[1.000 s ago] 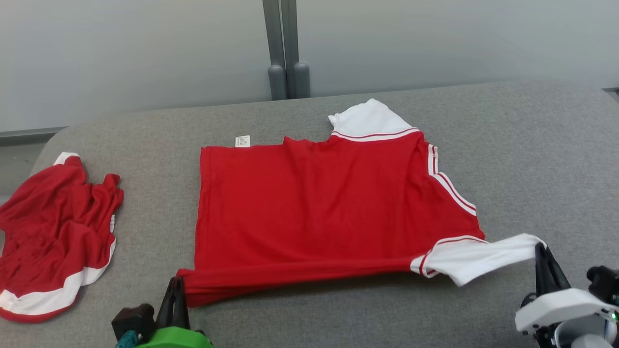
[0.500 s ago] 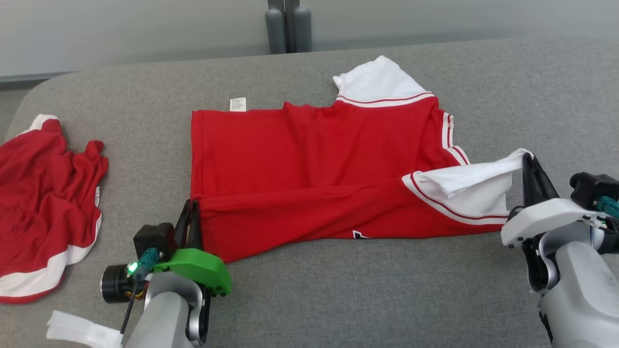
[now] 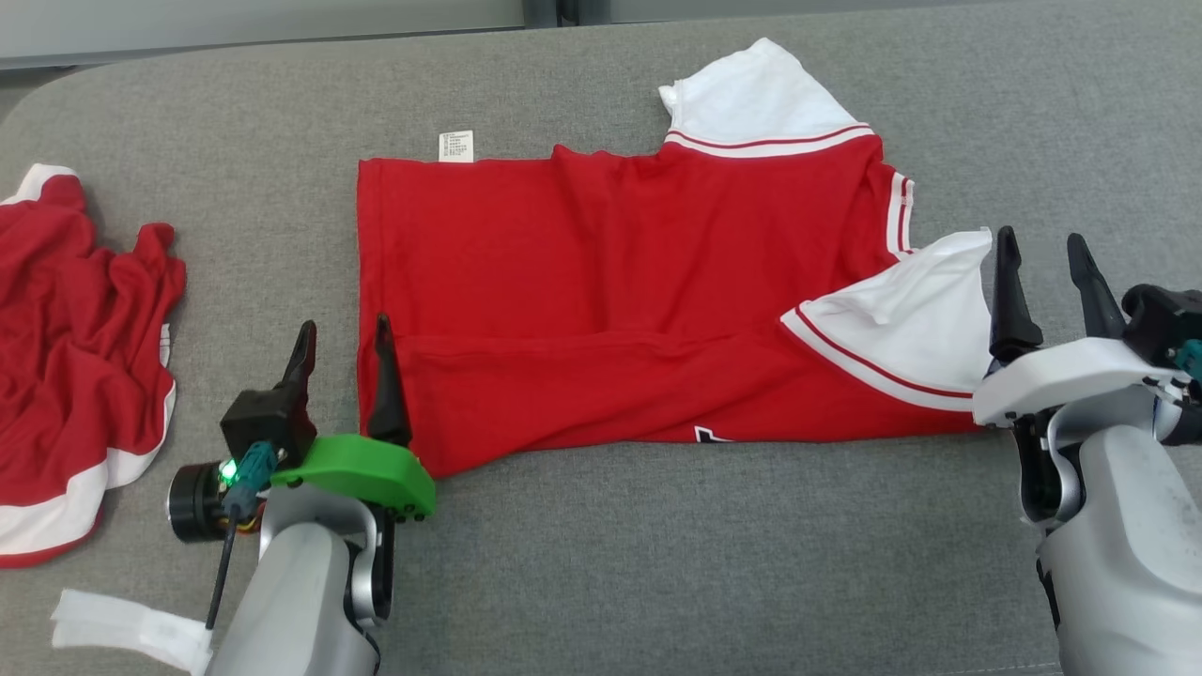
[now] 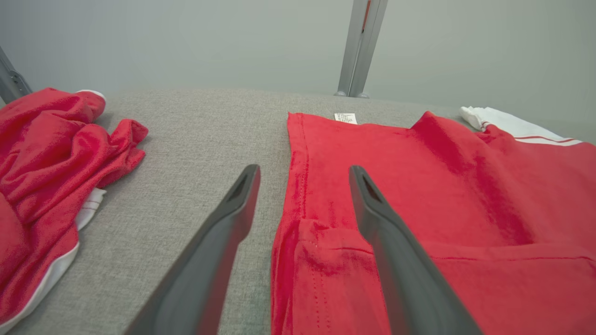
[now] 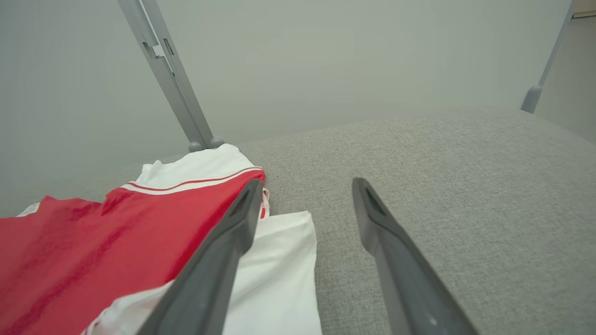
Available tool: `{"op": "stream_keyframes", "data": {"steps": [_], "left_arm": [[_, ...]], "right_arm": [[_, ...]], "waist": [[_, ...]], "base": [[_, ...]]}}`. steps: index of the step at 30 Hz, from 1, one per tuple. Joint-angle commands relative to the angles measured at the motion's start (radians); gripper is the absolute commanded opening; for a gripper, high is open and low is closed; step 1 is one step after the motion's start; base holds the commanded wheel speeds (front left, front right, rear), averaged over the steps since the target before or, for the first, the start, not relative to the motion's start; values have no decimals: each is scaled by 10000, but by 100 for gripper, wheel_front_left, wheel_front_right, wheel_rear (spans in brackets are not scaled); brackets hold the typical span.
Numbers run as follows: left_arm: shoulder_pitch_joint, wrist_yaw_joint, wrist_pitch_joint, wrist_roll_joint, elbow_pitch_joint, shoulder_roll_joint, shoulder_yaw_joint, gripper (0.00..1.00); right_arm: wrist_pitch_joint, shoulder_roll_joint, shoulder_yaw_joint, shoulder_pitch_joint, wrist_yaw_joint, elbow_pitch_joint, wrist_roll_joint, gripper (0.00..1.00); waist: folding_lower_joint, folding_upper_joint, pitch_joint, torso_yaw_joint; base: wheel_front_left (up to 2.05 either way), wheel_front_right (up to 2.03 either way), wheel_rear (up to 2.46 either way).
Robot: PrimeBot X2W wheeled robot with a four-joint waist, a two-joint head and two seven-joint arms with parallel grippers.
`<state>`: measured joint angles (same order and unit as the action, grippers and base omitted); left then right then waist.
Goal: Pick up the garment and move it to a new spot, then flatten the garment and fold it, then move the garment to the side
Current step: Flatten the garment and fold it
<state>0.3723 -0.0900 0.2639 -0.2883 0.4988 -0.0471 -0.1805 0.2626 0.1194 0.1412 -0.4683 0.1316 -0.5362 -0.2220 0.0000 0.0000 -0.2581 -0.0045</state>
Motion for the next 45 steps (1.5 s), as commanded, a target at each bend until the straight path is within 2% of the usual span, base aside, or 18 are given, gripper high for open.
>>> {"op": "stream_keyframes", "data": {"steps": [1,9,15,22,27,28,29,30,39,40,41,42,45], "left_arm": [[-378,-40,5,-91,-167,-63,104,100],[-1632,548,6,-737,-448,-64,-503,100],[-1821,282,6,-787,-248,-61,-478,100],[-1447,70,6,-574,44,-63,-235,100],[-1460,216,6,-502,146,-63,-228,100],[-1451,266,6,-479,181,-61,-279,76],[-1438,303,5,-443,175,-60,-296,27],[-1443,349,3,-477,154,-60,-318,0],[-1489,403,-3,-498,152,-70,-125,0],[-1470,421,-5,-492,178,-70,-85,0],[-1460,430,-5,-517,198,-73,-52,0],[-1446,444,-5,-566,230,-77,-12,0],[-1433,538,-6,-592,284,-84,93,0]], "right_arm": [[32,-31,88,364,-18,246,-80,100],[32,-8,-23,2034,-18,1307,-501,100],[32,-120,-70,2551,-18,1339,-582,100],[32,-21,-408,2466,-18,1124,-590,100],[31,49,-544,2379,-18,961,-661,100],[32,55,-594,2380,-18,934,-675,100],[31,73,-651,2389,-18,908,-680,100],[32,82,-752,2406,-18,863,-731,100],[31,194,-1419,2440,-18,547,-959,100],[29,228,-1483,2405,-18,408,-970,90],[12,242,-1532,2377,-18,257,-996,38],[6,248,-1568,2311,-18,134,-1050,0],[5,273,-1604,2176,-23,-92,-1148,0]], "waist": [[0,0,28,11],[0,0,167,8],[0,0,78,-149],[0,0,-120,-267],[0,0,-240,-323],[0,0,-264,-330],[0,0,-287,-333],[0,0,-313,-333],[0,0,-503,-276],[0,0,-521,-265],[0,0,-534,-256],[0,0,-544,-249],[0,0,-518,-224]], "base": [[0,0,0],[0,0,0],[0,0,0],[0,0,0],[0,0,0],[0,0,0],[0,0,0],[0,0,0],[0,0,0],[0,0,0],[0,0,0],[0,0,0],[0,0,0]]}}
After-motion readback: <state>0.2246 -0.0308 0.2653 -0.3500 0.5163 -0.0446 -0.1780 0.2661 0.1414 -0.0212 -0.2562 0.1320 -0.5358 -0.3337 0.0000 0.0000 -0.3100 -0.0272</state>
